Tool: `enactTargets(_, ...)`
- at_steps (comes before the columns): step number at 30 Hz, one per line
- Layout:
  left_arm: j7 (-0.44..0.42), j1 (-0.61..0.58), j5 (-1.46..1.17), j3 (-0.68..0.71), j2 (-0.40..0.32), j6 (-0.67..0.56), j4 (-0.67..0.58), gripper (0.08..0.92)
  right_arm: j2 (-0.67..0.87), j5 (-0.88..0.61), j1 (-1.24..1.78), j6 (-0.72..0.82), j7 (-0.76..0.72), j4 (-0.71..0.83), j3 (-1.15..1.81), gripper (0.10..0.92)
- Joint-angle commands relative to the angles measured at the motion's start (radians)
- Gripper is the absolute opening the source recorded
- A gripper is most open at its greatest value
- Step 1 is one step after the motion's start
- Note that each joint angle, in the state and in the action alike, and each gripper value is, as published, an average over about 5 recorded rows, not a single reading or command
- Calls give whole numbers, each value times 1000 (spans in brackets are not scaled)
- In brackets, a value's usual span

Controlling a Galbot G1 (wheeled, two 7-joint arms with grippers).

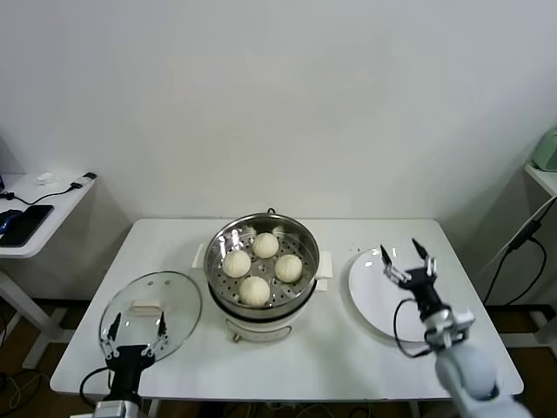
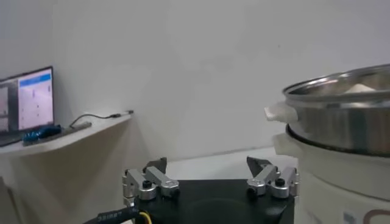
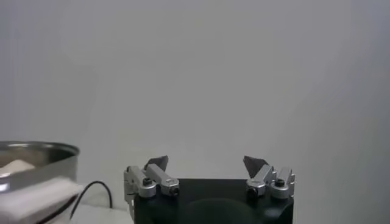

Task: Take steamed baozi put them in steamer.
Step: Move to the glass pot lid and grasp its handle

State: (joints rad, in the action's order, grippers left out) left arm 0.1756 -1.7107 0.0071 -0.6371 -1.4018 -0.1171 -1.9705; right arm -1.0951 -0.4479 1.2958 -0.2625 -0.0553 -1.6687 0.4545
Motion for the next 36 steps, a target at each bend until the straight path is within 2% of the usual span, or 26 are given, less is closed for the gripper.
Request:
enactTargets(1,100,8,285,-18,15,-65,60,823,-245,84,232,-163,4,7,75,822)
enactTargets(7,284,22,887,-42,74,-68,165,823,-243,64,245,-135,24,9,67,823)
enactTargets(12,320,22,1177,-37,142,-19,238,823,-233,49,252,-73,50,3,67,823)
enactTargets(27,292,244,1244,-4,175,99,459,823,-222,88,259,-21,56,-1,66,823)
enactTargets(36,248,324,1242,24,183,123,540,823,-222,93,262,7,62,-30,74,823)
